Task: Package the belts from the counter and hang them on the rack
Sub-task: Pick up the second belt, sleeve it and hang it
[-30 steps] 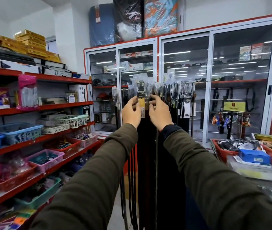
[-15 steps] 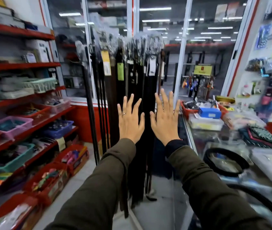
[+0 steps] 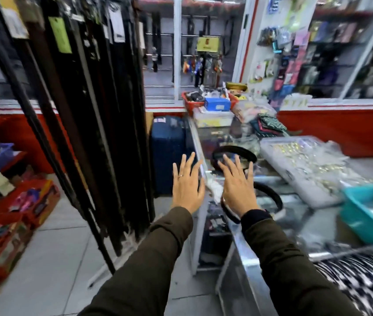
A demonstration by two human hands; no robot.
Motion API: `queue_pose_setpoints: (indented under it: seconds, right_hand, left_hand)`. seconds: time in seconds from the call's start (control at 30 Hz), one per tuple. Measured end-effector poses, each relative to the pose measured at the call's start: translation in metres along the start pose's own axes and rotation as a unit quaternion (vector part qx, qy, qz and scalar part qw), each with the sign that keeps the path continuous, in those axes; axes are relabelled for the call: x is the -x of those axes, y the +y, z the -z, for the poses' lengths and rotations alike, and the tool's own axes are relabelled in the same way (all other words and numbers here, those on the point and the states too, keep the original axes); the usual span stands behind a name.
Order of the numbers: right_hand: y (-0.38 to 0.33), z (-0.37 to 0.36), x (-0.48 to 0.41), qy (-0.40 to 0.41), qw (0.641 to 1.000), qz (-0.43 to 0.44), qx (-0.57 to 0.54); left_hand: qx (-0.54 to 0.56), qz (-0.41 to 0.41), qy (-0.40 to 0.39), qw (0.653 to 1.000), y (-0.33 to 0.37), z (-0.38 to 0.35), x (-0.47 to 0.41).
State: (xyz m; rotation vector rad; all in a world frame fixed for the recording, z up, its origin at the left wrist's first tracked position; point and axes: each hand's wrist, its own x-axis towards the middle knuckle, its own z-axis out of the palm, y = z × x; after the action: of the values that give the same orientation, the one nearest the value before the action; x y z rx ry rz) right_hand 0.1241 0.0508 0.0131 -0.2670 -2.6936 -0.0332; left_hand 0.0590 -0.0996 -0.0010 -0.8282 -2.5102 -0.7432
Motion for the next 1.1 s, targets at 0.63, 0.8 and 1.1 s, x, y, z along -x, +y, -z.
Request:
queue_pose_setpoints:
  seconds: [0.63,0.8,1.1]
  right_hand:
    - [0.096,0.008,0.067,-0.249,0.954,-0.159,-0.056]
    - [0.081,0.025,0.044,-0.248,0.952,-0.124,-0.127]
    - [-0.001,0.051,-0.026,-0.161,0.904,-0.103,-0.382]
  left_hand:
    - [0.008,-0.172,-0.269,0.948,0.076,-0.070,0.019]
    - [0.103,-0.147,-0.161,0.971,0.050,-0.053,0.019]
    - [0.489,0.230,0.073,0.838,0.001,0.009,-0.007]
